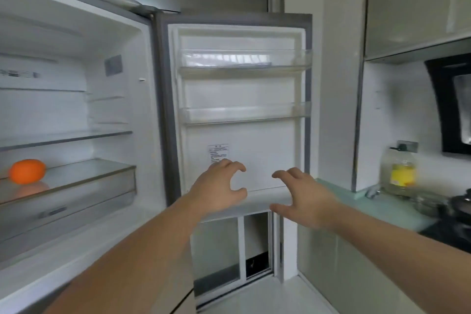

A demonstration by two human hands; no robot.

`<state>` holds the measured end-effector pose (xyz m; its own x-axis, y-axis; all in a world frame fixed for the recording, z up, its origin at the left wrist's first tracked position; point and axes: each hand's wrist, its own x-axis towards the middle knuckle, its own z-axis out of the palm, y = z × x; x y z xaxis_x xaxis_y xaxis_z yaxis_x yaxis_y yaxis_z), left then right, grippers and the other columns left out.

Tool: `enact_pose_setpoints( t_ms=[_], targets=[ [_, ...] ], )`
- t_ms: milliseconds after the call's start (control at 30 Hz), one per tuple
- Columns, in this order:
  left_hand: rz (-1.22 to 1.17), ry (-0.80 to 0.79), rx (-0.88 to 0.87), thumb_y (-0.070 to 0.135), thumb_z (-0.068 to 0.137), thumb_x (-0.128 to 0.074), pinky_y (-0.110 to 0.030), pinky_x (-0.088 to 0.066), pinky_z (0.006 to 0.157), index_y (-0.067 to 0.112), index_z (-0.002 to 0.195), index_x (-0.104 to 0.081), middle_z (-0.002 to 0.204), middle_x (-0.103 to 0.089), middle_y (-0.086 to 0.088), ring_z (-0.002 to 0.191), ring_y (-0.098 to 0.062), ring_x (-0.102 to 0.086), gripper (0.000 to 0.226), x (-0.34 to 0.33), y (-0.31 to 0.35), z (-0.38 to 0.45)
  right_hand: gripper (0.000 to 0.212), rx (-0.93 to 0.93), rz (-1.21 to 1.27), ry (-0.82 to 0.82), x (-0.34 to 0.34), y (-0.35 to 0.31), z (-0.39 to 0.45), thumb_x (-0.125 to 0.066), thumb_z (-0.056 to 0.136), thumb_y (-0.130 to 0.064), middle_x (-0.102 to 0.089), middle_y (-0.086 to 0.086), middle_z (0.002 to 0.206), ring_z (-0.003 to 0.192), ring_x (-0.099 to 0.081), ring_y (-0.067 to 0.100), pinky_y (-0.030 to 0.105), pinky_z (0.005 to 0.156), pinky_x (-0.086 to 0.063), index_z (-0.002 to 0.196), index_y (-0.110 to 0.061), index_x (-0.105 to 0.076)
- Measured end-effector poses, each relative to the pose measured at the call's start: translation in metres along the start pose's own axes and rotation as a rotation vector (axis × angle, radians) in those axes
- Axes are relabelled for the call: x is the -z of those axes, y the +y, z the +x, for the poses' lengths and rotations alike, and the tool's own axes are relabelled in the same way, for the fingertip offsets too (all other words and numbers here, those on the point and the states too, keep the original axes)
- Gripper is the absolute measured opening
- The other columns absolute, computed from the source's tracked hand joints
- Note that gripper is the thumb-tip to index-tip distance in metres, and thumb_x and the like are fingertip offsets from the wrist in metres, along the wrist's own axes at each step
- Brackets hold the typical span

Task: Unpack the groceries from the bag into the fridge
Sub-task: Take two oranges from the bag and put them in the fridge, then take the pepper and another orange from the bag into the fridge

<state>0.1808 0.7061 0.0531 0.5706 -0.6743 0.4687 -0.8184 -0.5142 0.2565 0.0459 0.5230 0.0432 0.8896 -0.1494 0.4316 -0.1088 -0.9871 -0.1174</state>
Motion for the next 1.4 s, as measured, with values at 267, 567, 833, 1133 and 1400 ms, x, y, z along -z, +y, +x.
enact_pose_setpoints(
  t_ms=[267,567,833,1133,1400],
  targets=[
    [-0.128,-0.205,-0.421,0.047,0.071,-0.057,-0.037,-0.043,0.098,0.034,0.126,-0.052,0.125,-0.051,0.009,0.119,-0.016,-0.048,0.057,-0.096,0.186,0.057,0.070,-0.503,-0.123,0.020,0.068,0.138,-0.147,-0.061,0.081,-0.056,-0.036,-0.003,0.141,0.127,-0.042,0.022,0.039,0.095,-0.046,0.141,-0.034,-0.032],
    [-0.352,-0.378,-0.915,0.043,0.075,-0.065,-0.032,-0.043,0.097,0.038,0.124,-0.051,0.127,-0.049,0.013,0.117,-0.013,-0.049,0.051,-0.181,0.389,0.066,0.069,-1.114,-0.323,0.126,0.147,0.184,-0.340,-0.060,0.083,-0.055,-0.034,-0.002,0.143,0.125,-0.043,0.023,0.038,0.095,-0.048,0.142,-0.032,-0.031],
    [-0.536,-0.537,-1.382,0.044,0.079,-0.061,-0.036,-0.039,0.104,0.037,0.130,-0.046,0.136,-0.043,0.010,0.129,-0.015,-0.040,0.053,-0.196,0.571,-0.045,0.069,-1.589,-0.464,0.203,0.190,0.114,-0.511,-0.061,0.083,-0.054,-0.032,-0.002,0.143,0.125,-0.045,0.022,0.035,0.094,-0.048,0.142,-0.033,-0.032],
    [-0.575,-0.571,-1.727,0.044,0.084,-0.058,-0.036,-0.039,0.105,0.032,0.138,-0.042,0.143,-0.043,0.008,0.132,-0.014,-0.039,0.058,-0.159,0.696,-0.204,0.073,-1.929,-0.636,0.329,0.238,-0.005,-0.659,-0.063,0.080,-0.057,-0.034,-0.001,0.143,0.128,-0.040,0.020,0.037,0.095,-0.049,0.142,-0.032,-0.034],
    [-0.604,-0.572,-1.809,0.042,0.086,-0.056,-0.035,-0.034,0.111,0.027,0.143,-0.038,0.147,-0.041,0.006,0.136,-0.014,-0.035,0.062,-0.117,0.778,-0.304,0.072,-1.965,-0.728,0.378,0.289,-0.038,-0.763,-0.060,0.083,-0.055,-0.035,-0.003,0.148,0.133,-0.037,0.022,0.037,0.102,-0.045,0.144,-0.029,-0.032]
  ],
)
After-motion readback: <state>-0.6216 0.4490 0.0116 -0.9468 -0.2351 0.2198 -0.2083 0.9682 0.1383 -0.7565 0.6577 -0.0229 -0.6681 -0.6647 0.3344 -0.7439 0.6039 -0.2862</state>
